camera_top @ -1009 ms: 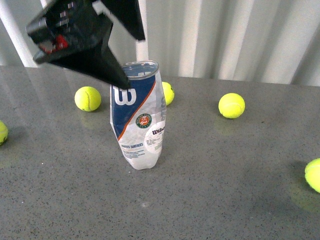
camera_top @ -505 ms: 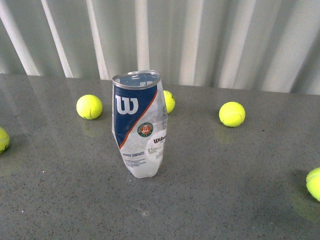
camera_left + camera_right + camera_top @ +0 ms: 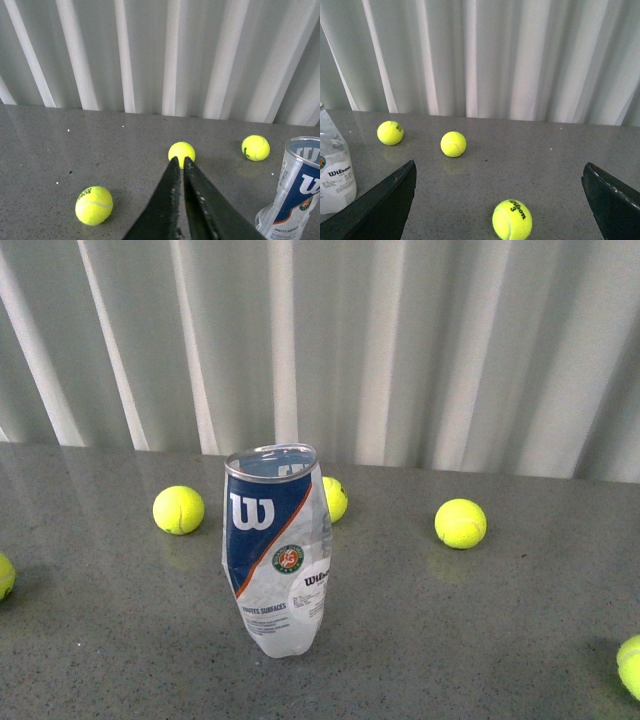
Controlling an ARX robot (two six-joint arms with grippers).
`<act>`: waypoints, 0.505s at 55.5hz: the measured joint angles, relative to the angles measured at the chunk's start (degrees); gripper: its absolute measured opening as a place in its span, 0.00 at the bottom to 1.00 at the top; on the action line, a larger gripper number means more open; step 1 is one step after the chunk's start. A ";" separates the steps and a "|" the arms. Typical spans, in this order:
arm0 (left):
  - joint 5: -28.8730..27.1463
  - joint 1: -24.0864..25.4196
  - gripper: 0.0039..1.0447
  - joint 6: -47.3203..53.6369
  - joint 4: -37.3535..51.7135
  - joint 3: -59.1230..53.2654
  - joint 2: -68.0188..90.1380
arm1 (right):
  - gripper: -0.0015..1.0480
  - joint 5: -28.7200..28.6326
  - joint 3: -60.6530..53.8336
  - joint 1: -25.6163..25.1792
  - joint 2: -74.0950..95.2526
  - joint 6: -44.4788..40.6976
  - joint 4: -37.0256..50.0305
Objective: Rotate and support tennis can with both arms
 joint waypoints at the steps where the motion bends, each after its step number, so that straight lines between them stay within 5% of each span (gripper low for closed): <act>1: -0.31 -0.17 0.03 -0.17 0.02 -0.52 -0.63 | 0.93 0.00 0.00 0.00 -0.02 0.00 0.00; 7: -5.07 -3.85 0.03 -0.63 -0.24 -3.65 -4.37 | 0.93 0.00 0.00 0.00 0.00 0.00 0.00; 28: -5.20 -5.16 0.03 -0.81 -4.96 -9.33 -14.60 | 0.93 -0.02 0.00 0.00 -0.02 0.00 0.00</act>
